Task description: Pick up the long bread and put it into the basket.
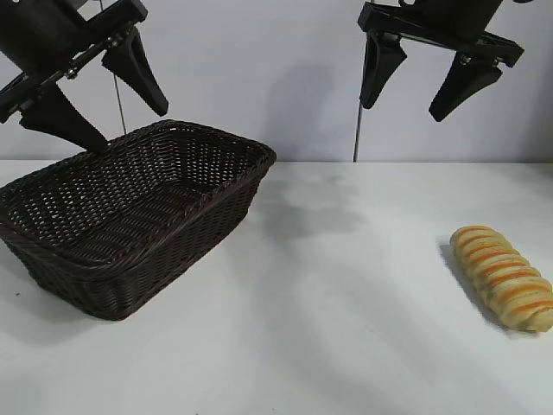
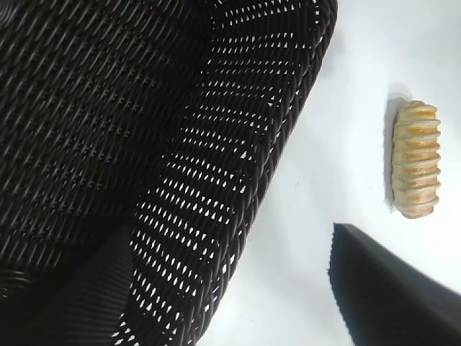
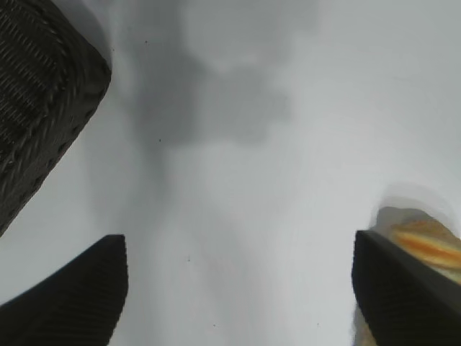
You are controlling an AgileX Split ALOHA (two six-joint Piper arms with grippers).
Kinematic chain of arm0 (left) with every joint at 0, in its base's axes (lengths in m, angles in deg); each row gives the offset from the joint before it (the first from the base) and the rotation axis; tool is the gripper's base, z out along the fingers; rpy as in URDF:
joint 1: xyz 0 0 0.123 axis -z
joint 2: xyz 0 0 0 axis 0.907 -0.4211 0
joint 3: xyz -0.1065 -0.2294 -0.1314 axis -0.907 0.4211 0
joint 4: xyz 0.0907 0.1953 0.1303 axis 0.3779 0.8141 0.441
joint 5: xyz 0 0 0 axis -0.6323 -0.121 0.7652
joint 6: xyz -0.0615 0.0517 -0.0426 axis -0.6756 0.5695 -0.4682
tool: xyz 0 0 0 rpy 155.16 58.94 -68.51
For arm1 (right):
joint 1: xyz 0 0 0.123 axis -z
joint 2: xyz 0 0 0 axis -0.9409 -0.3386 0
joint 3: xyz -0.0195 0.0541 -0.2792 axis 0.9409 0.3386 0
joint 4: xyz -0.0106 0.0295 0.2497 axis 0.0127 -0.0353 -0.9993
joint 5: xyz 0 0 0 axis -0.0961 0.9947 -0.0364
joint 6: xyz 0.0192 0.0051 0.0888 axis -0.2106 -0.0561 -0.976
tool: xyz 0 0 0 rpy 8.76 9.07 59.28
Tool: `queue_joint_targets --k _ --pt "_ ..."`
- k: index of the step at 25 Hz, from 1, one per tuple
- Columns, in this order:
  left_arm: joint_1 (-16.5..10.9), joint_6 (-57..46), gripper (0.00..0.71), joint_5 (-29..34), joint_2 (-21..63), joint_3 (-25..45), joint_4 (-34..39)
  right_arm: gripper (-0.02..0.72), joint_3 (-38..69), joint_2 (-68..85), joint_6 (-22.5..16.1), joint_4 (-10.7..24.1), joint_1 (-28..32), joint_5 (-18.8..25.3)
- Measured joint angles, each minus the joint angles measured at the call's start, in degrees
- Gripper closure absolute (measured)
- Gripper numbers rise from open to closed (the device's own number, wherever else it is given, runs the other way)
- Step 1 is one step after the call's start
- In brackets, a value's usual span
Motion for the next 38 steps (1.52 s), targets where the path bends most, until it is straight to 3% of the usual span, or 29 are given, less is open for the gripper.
queue_joint_targets --k 11,22,30,38 --pt "0.0 -1.2 0.163 2.8 2.5 0.0 1.3 0.092 0.0 0.0 0.0 0.0 0.0 0.0" --pt "0.0 -12.5 0.168 8.2 9.8 0.5 15.5 0.092 0.0 0.0 0.0 0.0 0.0 0.1" --pt "-0.1 -16.6 0.168 7.4 15.3 11.3 19.0 0.092 0.0 0.0 0.0 0.0 0.0 0.3" --pt "-1.4 -28.0 0.168 -1.8 16.6 20.1 19.0 0.092 0.0 0.0 0.0 0.0 0.0 0.3"
